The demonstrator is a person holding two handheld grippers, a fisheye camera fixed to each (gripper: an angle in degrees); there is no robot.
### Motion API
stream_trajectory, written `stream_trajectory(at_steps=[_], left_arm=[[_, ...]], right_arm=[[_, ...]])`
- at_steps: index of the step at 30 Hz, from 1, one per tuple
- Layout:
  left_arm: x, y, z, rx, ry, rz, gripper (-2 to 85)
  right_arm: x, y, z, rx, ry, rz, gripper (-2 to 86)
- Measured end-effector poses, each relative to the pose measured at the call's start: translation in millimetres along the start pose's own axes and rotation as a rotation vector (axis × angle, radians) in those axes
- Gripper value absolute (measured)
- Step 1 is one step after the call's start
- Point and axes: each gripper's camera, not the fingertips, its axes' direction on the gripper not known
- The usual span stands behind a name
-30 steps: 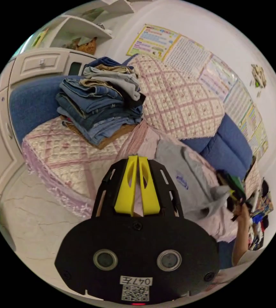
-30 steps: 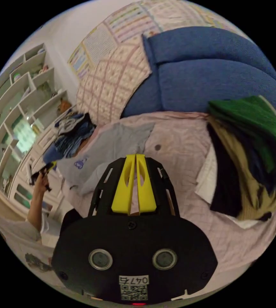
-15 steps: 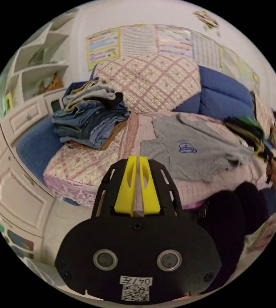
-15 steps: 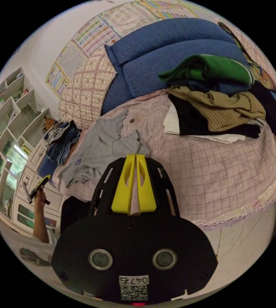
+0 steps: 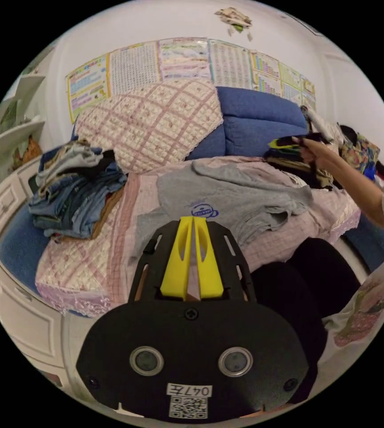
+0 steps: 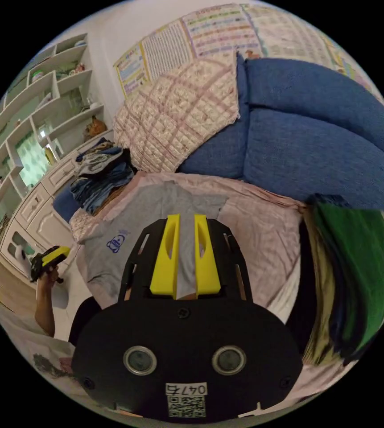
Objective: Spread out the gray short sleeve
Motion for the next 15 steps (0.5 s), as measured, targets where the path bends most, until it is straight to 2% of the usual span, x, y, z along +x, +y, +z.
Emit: stream_trajectory(at_steps=[3, 5, 6, 8, 12, 15], left_arm=[[7, 34, -2, 0.032, 0.018, 0.056, -0.8], [-5, 59, 16, 0.027, 0.193, 0.033, -0.8], [-7, 65, 22, 0.024, 0.218, 0.025, -0.8], [-16, 84, 43, -0.003, 0.192, 0.004, -0.8], [-35, 105, 62, -0.011, 0.173, -0.054, -0.8], [-45, 119, 73, 0.004, 0.230, -0.111, -0.8]], right_arm=[[28, -76, 69, -0.128, -0.007, 0.081, 1.9], [52, -117, 111, -0.184, -0.064, 0.198, 2.4], [56, -125, 119, -0.192, -0.082, 0.230, 2.5], [64, -152, 145, -0.225, -0.130, 0.325, 2.9], [45, -190, 161, -0.260, -0.131, 0.338, 2.3], [13, -230, 152, -0.231, -0.223, 0.280, 0.0]])
